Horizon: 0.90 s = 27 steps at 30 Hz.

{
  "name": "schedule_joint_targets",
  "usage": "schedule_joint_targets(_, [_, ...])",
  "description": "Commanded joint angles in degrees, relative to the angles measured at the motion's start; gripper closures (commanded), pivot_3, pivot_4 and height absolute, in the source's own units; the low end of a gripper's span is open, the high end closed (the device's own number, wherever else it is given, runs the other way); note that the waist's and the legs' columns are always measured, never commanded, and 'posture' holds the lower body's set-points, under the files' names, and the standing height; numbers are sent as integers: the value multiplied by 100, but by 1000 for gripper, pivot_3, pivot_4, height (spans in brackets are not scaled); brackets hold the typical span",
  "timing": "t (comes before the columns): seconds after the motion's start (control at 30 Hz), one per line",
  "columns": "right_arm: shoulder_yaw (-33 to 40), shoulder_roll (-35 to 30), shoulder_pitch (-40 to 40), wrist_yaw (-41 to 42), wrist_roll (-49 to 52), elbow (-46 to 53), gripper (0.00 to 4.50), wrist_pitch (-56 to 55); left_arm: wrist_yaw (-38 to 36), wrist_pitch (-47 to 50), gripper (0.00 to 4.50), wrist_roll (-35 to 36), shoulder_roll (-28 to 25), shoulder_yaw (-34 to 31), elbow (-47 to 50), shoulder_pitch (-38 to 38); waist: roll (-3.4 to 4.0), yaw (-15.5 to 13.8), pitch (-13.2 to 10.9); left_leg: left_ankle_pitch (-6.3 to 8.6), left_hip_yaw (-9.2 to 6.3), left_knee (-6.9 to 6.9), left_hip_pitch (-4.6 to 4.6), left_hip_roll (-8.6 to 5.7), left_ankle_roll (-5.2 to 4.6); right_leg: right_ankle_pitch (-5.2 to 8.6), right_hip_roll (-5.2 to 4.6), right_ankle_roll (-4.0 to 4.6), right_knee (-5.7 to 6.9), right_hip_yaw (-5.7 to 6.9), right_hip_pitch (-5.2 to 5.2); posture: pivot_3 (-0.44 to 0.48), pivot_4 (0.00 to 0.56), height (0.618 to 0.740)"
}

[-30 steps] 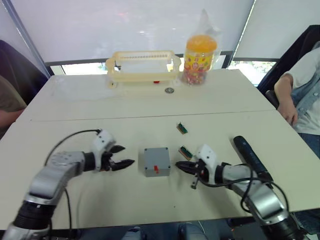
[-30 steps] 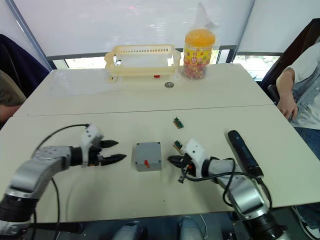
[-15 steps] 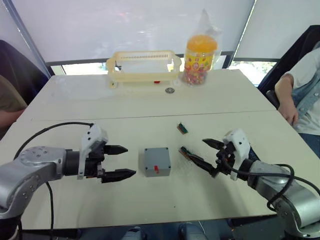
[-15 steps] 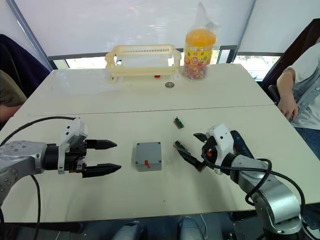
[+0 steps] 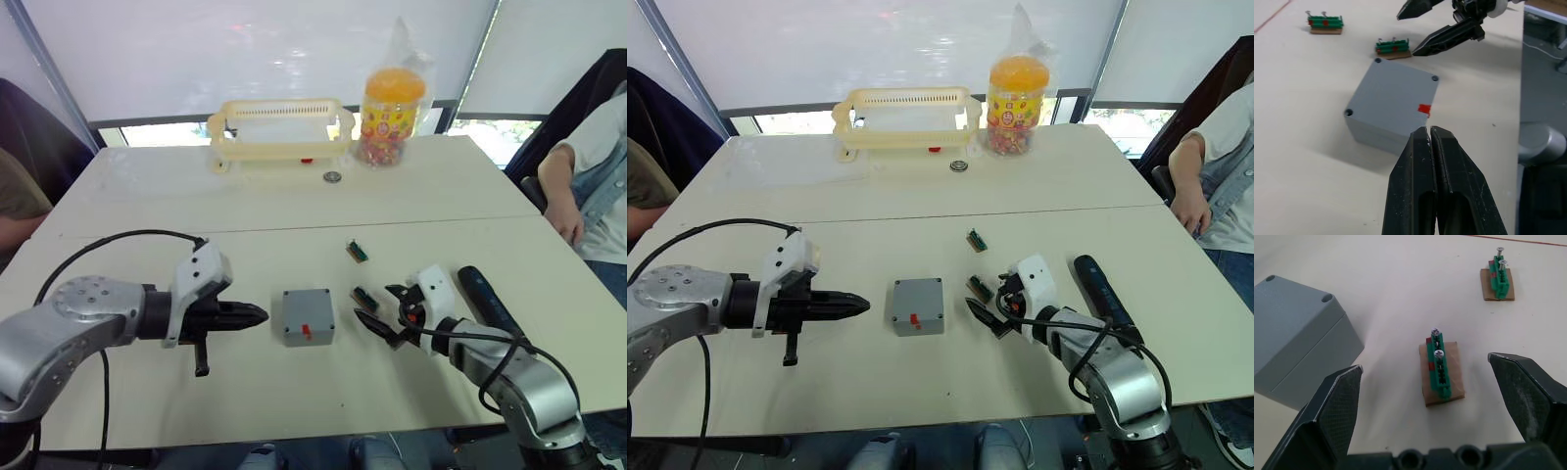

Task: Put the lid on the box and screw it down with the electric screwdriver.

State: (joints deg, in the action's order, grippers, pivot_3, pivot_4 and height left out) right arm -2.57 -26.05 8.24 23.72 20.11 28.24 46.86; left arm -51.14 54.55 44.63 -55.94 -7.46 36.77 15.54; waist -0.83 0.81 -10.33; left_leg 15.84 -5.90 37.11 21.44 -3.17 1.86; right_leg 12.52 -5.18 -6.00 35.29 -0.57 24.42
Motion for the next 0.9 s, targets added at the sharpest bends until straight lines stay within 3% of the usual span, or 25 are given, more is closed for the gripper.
schedule_joint_targets(0.03, [-20,132,89,-58,-87,-83,0,-285,18,-214,4407,-131,6,22,-31,-76,0,-1,0,0,0,0,0,0,0,0,1,0,1,0,0,0,150,740])
schedule_joint_targets(0.23, [-6,210,169,-69,-161,-333,0,-478,27,-329,4407,-244,-1,112,-48,-128,1,-5,0,0,-1,0,0,0,0,0,1,0,0,0,0,0,150,740])
schedule_joint_targets(0.33, [-91,244,228,-54,-243,-484,828,-600,45,-359,4451,-280,4,184,-52,-120,1,-3,0,0,-1,0,0,0,0,0,1,0,0,0,0,0,150,740])
schedule_joint_targets(0.5, [-159,356,358,-80,-320,-662,3236,-706,94,-361,4451,-318,24,255,-39,-112,1,2,-1,0,-1,-1,-1,0,0,-1,3,-1,1,0,0,0,150,740])
schedule_joint_targets(0.9, [-254,384,232,-28,-469,-733,3236,-808,258,-331,4451,-302,77,280,14,-108,1,0,-1,0,-1,0,0,0,0,-1,3,-1,1,0,1,0,150,740])
